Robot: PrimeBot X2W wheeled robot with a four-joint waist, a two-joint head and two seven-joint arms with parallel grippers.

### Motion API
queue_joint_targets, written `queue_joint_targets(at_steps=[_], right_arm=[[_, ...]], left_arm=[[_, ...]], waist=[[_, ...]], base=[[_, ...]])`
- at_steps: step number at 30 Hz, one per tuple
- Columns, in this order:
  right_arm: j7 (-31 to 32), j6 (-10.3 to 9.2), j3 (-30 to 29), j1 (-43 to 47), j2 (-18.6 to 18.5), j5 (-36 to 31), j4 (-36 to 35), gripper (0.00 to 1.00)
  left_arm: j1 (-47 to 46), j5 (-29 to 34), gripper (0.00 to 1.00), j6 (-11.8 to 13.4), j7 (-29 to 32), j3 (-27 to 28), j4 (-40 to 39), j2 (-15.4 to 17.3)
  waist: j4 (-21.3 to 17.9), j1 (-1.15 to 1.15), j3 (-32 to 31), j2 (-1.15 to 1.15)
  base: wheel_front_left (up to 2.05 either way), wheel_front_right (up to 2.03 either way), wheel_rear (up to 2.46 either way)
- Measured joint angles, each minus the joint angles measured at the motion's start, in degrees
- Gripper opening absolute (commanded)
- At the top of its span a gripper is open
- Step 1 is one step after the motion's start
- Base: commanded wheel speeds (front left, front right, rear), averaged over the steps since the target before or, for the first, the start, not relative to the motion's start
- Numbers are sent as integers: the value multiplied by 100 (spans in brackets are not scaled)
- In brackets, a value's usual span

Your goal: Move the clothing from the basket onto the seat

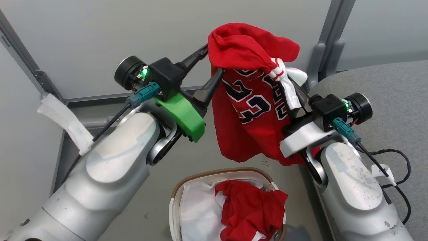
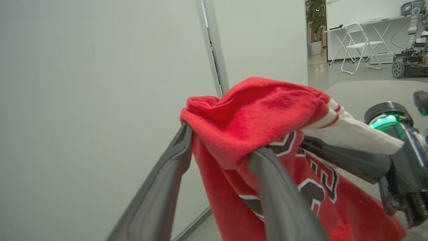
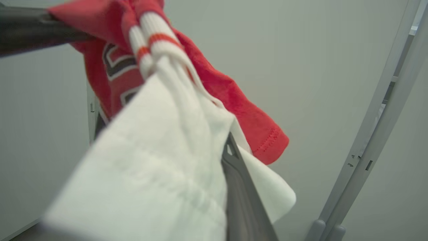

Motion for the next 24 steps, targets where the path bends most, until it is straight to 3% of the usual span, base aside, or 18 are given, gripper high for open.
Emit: queue_joint_targets(at_steps=[15, 24], right_arm=[[0, 0, -396, 122, 2, -69, 18, 0], [1, 0, -673, 177, 2, -169, 15, 0]], left_arm=[[1358, -90, 100, 190, -419, 370, 363, 154], [2295, 364, 100, 138, -433, 921, 234, -75]], waist=[[28, 0, 68, 0], [38, 0, 190, 0]], base=[[0, 0, 0], [0, 0, 0]])
